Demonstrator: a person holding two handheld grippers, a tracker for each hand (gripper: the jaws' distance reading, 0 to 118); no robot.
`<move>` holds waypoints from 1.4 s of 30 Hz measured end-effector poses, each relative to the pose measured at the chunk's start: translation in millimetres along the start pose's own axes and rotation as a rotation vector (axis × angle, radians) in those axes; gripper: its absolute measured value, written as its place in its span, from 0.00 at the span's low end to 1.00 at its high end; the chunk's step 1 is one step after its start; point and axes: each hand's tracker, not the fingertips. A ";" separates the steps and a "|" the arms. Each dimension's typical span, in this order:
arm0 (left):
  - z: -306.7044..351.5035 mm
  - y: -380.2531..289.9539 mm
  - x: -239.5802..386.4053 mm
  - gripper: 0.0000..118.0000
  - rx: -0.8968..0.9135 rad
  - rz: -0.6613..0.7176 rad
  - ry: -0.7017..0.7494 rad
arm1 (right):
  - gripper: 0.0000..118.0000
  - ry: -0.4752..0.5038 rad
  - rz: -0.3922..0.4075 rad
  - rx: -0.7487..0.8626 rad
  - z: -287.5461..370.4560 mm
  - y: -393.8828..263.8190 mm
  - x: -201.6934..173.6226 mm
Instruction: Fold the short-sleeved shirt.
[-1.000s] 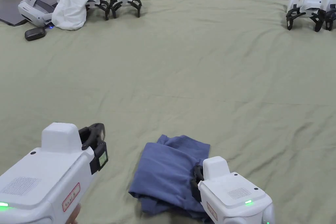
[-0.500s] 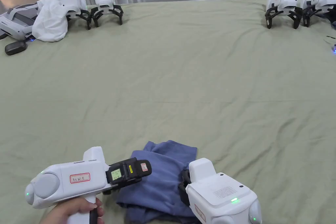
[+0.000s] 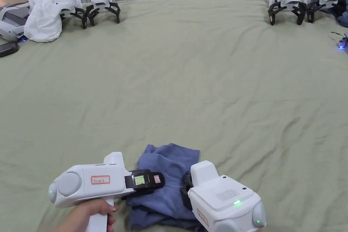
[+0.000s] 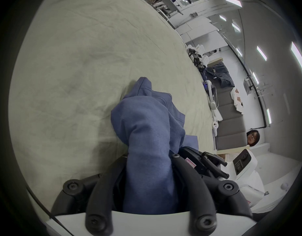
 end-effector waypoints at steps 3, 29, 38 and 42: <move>2.2 -0.3 8.5 0.19 -0.001 -0.040 0.022 | 0.03 0.001 -0.001 0.008 6.1 3.8 0.8; 173.0 60.3 -94.8 0.19 0.197 -0.016 0.364 | 0.03 -0.157 0.085 0.277 108.1 91.1 23.7; 216.3 102.8 -141.6 0.19 0.171 -0.028 0.559 | 0.03 -0.143 0.110 0.256 99.2 98.5 10.1; 196.6 106.4 -145.4 0.18 0.061 -0.191 0.699 | 0.03 -0.140 0.112 0.240 91.3 99.9 6.2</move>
